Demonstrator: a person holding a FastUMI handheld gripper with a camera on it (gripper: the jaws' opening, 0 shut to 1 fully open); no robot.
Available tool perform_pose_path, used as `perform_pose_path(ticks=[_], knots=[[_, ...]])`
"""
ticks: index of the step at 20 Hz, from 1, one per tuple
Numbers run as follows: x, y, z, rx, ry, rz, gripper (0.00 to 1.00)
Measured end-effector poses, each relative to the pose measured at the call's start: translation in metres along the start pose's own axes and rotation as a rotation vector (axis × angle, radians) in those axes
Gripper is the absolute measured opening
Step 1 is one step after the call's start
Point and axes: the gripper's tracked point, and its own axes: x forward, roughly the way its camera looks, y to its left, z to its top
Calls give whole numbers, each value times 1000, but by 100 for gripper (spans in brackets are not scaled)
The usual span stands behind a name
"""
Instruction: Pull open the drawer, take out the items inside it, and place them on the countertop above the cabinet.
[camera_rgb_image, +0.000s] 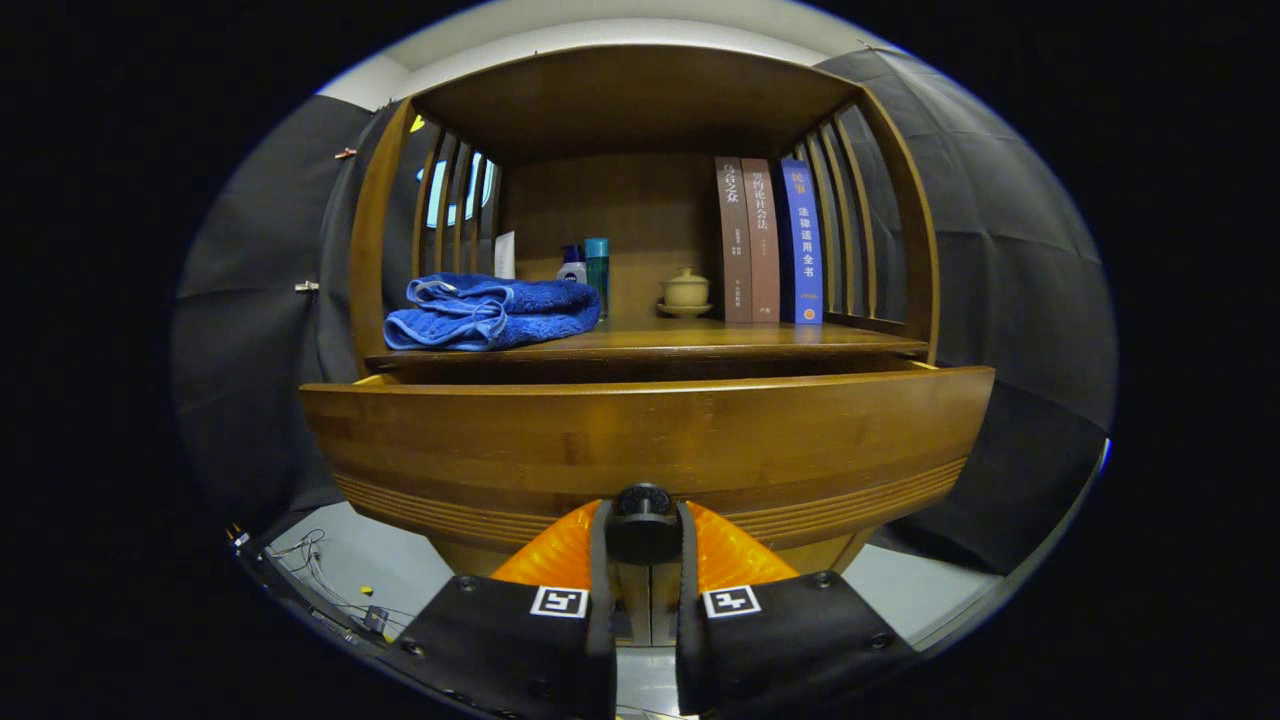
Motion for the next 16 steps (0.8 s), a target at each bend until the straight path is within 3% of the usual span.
perform_pose_path(ticks=[8,16], knots=[[-55,-5,-12,9,37,32,27],[-60,-5,-21,-14,38,27,27]])
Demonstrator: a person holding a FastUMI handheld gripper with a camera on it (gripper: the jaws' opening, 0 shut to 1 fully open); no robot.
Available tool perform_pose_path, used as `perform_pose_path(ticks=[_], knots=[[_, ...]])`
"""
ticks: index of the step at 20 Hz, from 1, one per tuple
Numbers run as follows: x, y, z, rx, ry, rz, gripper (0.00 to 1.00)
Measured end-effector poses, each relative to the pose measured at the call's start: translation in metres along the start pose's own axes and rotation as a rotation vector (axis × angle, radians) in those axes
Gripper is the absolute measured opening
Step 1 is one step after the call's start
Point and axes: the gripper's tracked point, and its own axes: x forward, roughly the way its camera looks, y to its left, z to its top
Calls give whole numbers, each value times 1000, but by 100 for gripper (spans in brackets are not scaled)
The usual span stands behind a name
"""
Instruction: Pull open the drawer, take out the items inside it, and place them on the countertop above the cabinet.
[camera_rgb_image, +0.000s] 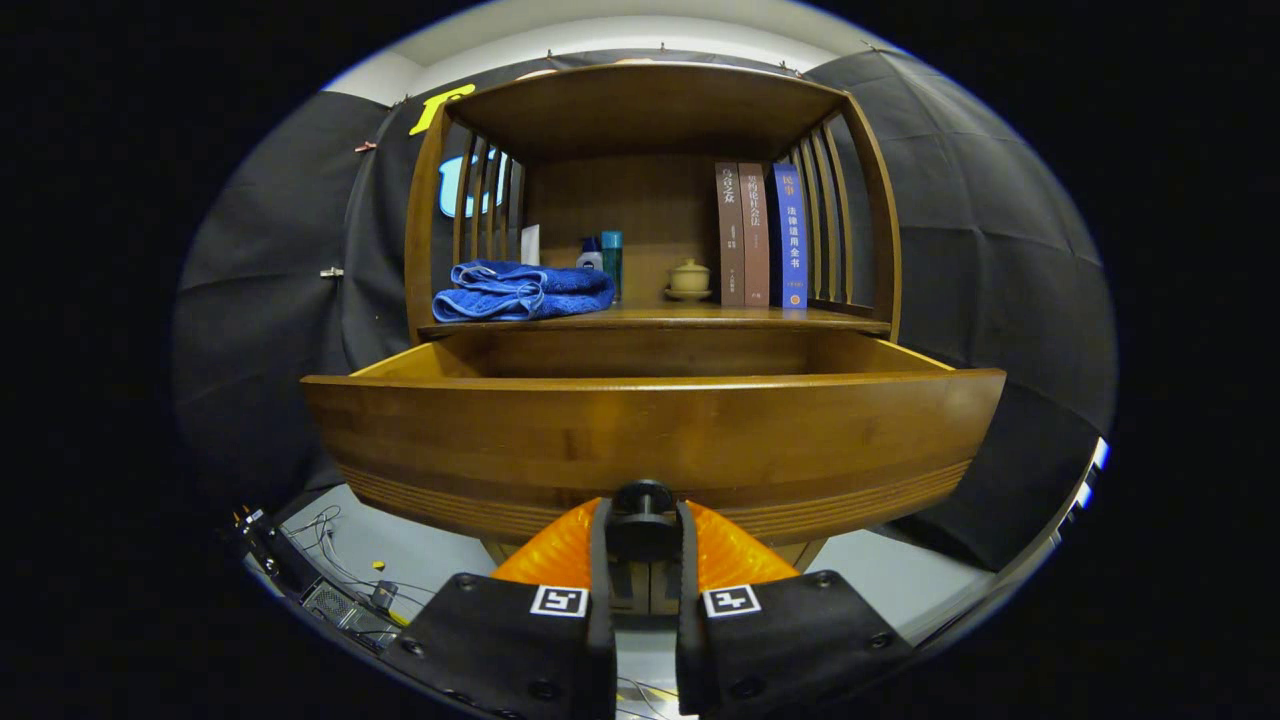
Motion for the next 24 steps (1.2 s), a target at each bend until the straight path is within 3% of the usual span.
perform_pose_path(ticks=[2,6,10,17,20,24], knots=[[0,1,-1,-4,2,0,28],[-8,2,3,-29,1,7,50],[-36,1,34,-65,-54,8,100],[-59,-2,150,-60,-114,38,99],[-40,-8,181,-38,-2,38,99],[-5,15,207,14,127,152,99]])
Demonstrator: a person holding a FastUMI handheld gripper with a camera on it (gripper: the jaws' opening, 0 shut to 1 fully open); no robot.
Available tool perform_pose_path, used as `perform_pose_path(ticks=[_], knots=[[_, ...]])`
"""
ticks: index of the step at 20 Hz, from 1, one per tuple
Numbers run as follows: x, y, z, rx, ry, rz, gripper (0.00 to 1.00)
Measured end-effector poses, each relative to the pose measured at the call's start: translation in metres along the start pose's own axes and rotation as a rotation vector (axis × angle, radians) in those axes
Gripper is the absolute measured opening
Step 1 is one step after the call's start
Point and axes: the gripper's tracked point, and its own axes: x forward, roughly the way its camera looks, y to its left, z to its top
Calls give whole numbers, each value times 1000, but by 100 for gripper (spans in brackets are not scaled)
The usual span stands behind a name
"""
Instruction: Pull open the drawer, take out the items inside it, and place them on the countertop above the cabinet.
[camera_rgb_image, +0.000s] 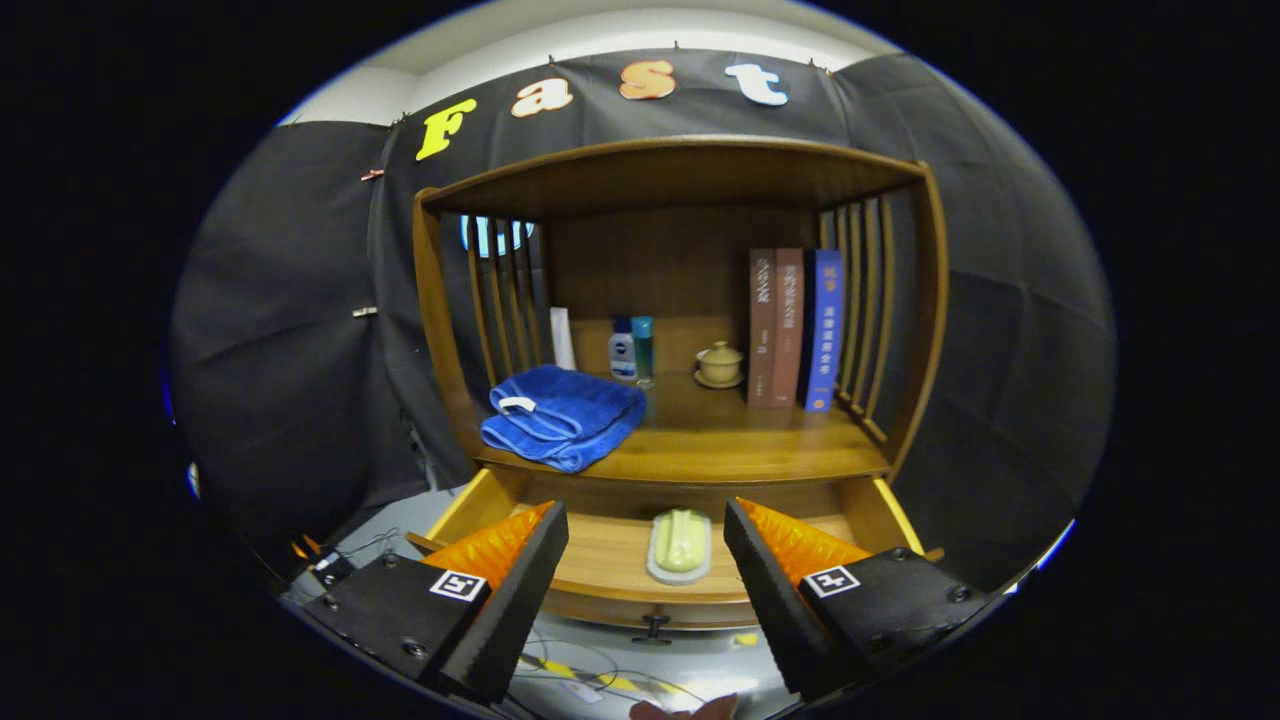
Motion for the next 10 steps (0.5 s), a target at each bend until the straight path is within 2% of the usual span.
perform_pose_path(ticks=[3,6,10], knots=[[33,-6,-13,-97,157,4,99],[70,0,-47,-112,343,31,99],[115,-15,-89,-129,506,-17,99]])
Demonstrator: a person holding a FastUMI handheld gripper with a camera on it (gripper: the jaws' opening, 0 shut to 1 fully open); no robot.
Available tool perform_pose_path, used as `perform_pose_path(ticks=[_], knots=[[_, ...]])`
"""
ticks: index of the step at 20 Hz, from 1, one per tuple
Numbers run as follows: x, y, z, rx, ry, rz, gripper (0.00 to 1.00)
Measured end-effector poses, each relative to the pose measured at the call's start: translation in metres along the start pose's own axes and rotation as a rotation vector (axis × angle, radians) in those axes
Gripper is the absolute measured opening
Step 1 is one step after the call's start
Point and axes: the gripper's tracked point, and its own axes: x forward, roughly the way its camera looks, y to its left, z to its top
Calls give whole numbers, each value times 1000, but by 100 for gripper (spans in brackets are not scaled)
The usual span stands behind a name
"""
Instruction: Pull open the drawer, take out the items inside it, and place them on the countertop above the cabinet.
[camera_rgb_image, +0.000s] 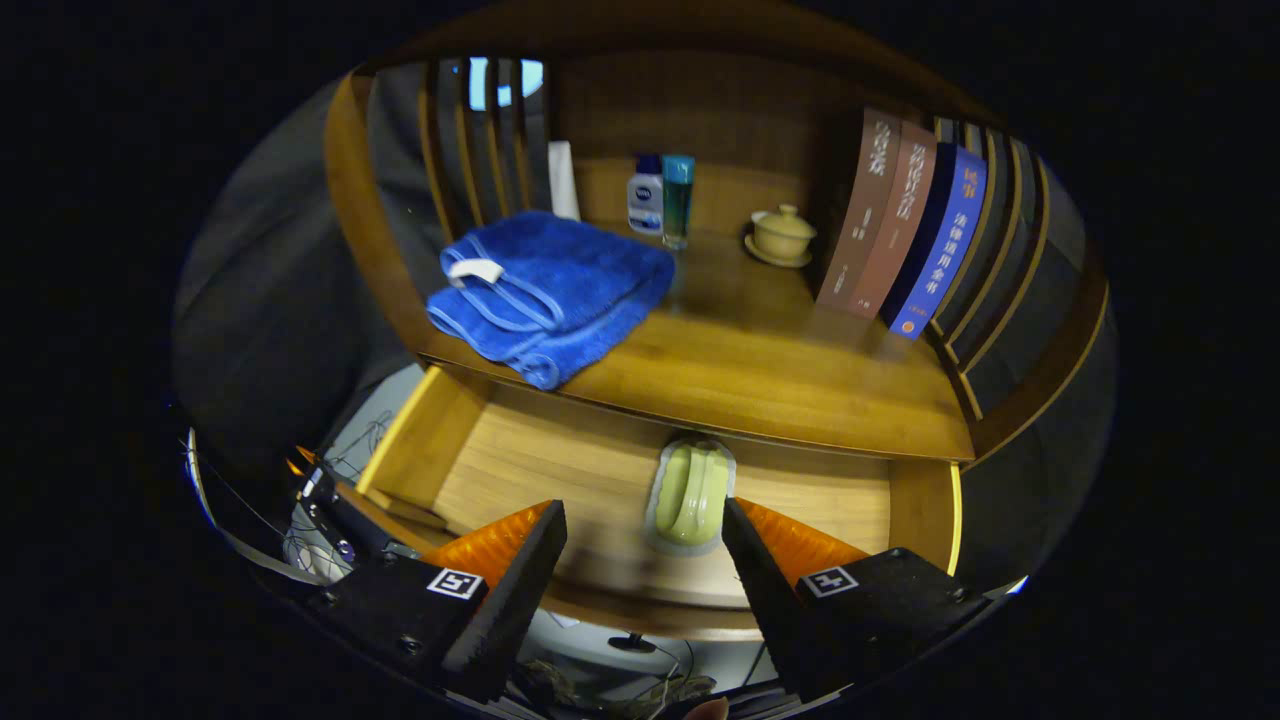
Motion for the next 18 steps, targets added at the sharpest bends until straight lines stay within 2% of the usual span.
perform_pose_path(ticks=[7,13,15,17,18], knots=[[74,-27,-18,91,144,-86,98],[101,-37,-39,176,221,-96,56],[101,-40,-29,199,189,-111,42],[101,-38,-30,167,192,-102,21],[104,-38,-31,166,193,-99,20]])
